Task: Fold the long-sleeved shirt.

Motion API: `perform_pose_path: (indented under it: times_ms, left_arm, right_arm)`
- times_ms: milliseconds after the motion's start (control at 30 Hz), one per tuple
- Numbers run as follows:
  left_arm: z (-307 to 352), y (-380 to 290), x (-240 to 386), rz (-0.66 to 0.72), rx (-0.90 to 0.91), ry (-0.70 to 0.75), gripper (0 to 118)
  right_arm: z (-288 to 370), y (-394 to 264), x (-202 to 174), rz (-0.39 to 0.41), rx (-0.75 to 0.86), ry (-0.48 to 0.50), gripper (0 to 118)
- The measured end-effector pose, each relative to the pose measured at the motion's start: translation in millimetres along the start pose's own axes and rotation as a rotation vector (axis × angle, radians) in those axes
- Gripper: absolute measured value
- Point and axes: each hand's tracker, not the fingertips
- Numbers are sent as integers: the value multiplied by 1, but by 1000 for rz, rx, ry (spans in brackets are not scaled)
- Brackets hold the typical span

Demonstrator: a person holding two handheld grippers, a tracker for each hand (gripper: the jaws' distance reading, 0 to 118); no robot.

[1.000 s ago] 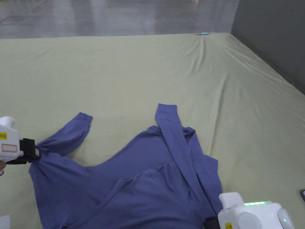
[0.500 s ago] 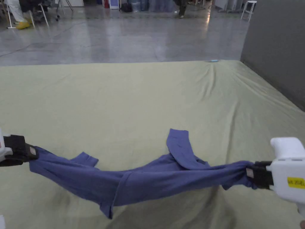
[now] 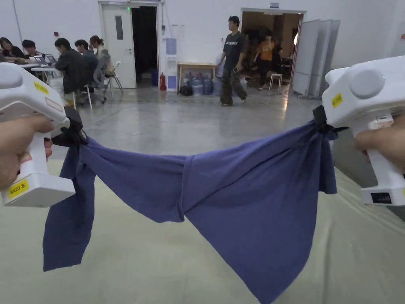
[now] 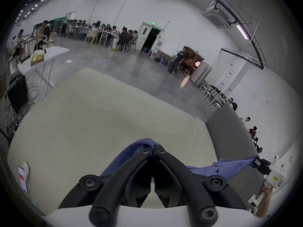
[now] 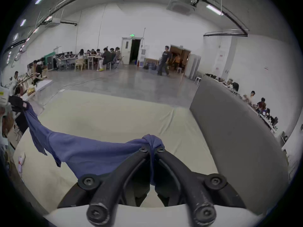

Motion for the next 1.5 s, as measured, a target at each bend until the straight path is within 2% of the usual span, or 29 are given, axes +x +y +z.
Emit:
perform_pose_path:
  times_ms: [133,233,333,467,600,767,867,1033,1233,1500]
  left_arm:
    - [-2,38,19,15,53,-6,0]
    - [-7,44,26,4,73,-14,0]
    - [-27,27,21,-27,37,2,0]
    - [-71,-33,-11,-23,-102,38,0]
    - [-116,-108,-55,-32,-264,102,0]
    - [-149,-210,-113,-45,-448,171,0]
    - [-146,-258,-141,-36,-525,185,0]
    - [-113,-299,-174,-30,-564,156,0]
    - [-51,-318,-200,-12,-585,69,0]
    - [25,-368,-229,-20,-621,40,0]
  right_arm:
    - [-4,51,1,45,68,-81,0]
    - [-8,63,4,3,78,-80,0]
    - [-26,42,3,-21,36,-77,0]
    - [-71,-34,-3,-21,-99,-39,0]
    - [-112,-146,-14,-21,-272,0,0]
    - [-142,-293,-24,-79,-515,56,0]
    - [-131,-359,-32,-35,-575,92,0]
    - [-87,-407,-31,9,-561,125,0]
    - [-25,-436,-26,-10,-565,172,0]
    - [47,-498,-37,-46,-634,205,0]
